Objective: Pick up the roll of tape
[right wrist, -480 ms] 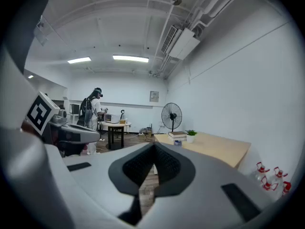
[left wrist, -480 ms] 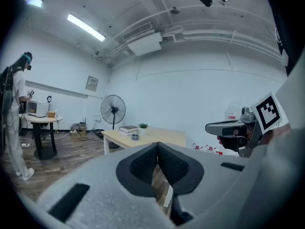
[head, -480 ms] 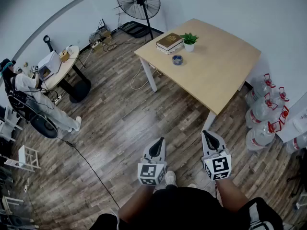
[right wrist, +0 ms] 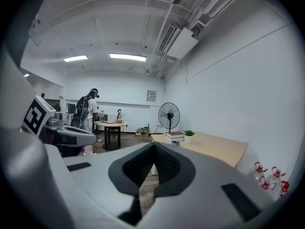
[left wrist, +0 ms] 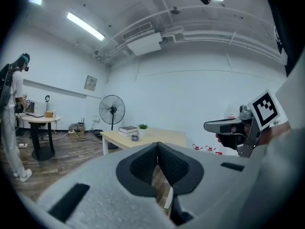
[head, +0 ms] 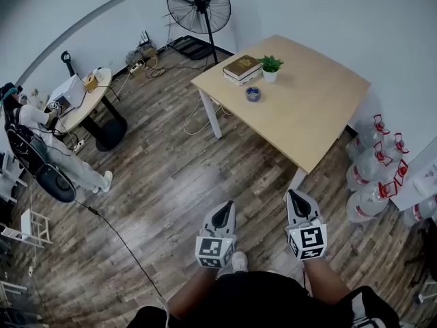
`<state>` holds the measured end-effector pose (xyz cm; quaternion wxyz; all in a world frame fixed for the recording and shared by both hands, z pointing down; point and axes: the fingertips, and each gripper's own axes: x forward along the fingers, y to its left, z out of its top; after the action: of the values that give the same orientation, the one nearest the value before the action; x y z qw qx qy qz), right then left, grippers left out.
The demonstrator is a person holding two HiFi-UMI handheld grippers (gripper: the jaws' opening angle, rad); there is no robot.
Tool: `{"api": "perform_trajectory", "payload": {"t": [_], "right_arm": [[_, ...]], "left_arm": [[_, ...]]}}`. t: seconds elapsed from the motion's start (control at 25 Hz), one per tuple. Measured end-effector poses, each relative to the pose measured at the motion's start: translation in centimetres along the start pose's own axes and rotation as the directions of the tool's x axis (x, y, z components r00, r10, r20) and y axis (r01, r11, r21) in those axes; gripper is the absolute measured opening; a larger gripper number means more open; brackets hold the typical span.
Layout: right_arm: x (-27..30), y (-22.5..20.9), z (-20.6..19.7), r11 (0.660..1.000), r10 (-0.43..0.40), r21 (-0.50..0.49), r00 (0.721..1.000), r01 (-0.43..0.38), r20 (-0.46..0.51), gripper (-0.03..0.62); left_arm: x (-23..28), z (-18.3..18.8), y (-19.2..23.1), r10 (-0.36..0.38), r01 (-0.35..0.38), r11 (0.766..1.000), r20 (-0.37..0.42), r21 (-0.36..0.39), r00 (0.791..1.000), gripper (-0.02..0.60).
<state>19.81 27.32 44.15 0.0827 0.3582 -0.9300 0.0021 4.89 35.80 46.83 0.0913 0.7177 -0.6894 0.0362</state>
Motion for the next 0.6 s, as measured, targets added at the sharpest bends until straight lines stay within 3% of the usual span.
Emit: {"api": "perform_trajectory", "payload": {"t": [0.2,0.48,0.6], "right_arm": [[1.7,1.5,1.7,0.999,0.012,-0.049,0.999,-0.01,0.051,-0.006],[4.7,2.9,2.6,0.999,0.017,0.027,0.996,-0.019,0.084,-0.006],[5.8,3.3,3.4,1.0,-0.002,0.014,0.993,0.001,0.115,-0.006]], "left_arm": [[0.6,0.5,2.5,-0.006,0.006,1.0,0.007,0.018,1.0,0.005],[1.4,1.6,6.8,0.01,-0.012,0.999,0.052,0.031,0.999,0.005],[2.1,1.8,8.3,-0.001,-0.001,1.0,0.063,0.03,0.998,0.005]]}}
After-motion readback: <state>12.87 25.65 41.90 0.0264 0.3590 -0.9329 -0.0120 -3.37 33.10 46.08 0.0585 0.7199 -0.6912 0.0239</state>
